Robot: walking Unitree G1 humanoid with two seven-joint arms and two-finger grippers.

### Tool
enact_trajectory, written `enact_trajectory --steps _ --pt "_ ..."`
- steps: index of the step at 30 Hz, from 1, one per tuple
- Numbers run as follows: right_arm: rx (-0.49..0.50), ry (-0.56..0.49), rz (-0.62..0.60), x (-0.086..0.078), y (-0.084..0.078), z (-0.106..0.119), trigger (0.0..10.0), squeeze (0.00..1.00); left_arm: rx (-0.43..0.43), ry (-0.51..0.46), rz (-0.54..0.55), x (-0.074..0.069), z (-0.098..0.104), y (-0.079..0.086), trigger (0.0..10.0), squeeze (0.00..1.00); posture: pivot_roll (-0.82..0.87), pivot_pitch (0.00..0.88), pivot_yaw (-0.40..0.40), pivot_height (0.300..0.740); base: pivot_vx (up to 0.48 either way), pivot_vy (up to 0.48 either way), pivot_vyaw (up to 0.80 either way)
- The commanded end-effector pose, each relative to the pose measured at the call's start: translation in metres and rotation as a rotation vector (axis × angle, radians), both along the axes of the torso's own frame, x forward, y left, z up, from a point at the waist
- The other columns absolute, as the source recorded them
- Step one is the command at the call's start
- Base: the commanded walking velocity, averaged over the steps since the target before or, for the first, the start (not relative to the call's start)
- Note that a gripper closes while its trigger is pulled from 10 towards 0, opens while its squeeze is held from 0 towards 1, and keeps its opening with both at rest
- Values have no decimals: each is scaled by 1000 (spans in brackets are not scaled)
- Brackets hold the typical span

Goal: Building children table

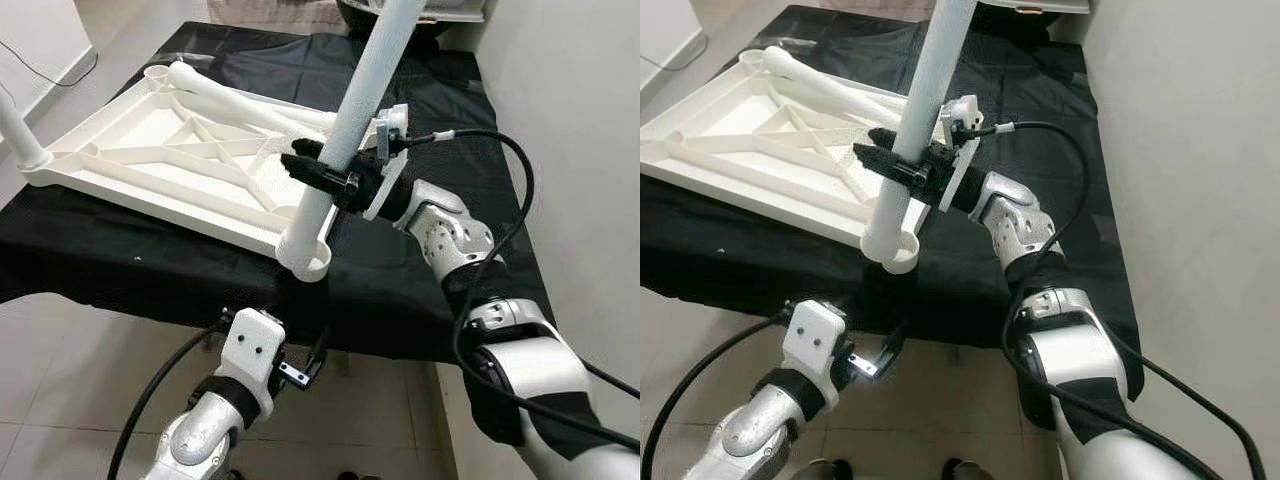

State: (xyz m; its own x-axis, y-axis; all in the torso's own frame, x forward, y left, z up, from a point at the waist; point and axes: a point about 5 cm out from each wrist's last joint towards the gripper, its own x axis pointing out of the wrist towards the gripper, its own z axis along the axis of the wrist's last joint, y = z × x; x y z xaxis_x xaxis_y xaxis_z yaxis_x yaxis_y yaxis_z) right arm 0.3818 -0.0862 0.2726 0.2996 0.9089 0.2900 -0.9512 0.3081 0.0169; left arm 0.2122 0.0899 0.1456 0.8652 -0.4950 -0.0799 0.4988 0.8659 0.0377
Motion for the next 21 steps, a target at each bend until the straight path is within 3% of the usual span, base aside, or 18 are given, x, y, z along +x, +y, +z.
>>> enact_trajectory --steps 1,14,21 --pt "-42 -30 8 0 1 2 10000 0 5 7 -5 -4 0 -1 10000 0 105 190 -95 740 0 0 0" --pt "-135 -87 -20 5 1 3 10000 0 0 20 -15 -9 0 -4 10000 0 99 232 -90 740 0 0 0" --pt "-180 -97 65 2 4 1 10000 0 -4 26 -13 -13 2 -4 10000 0 100 248 -90 740 0 0 0"
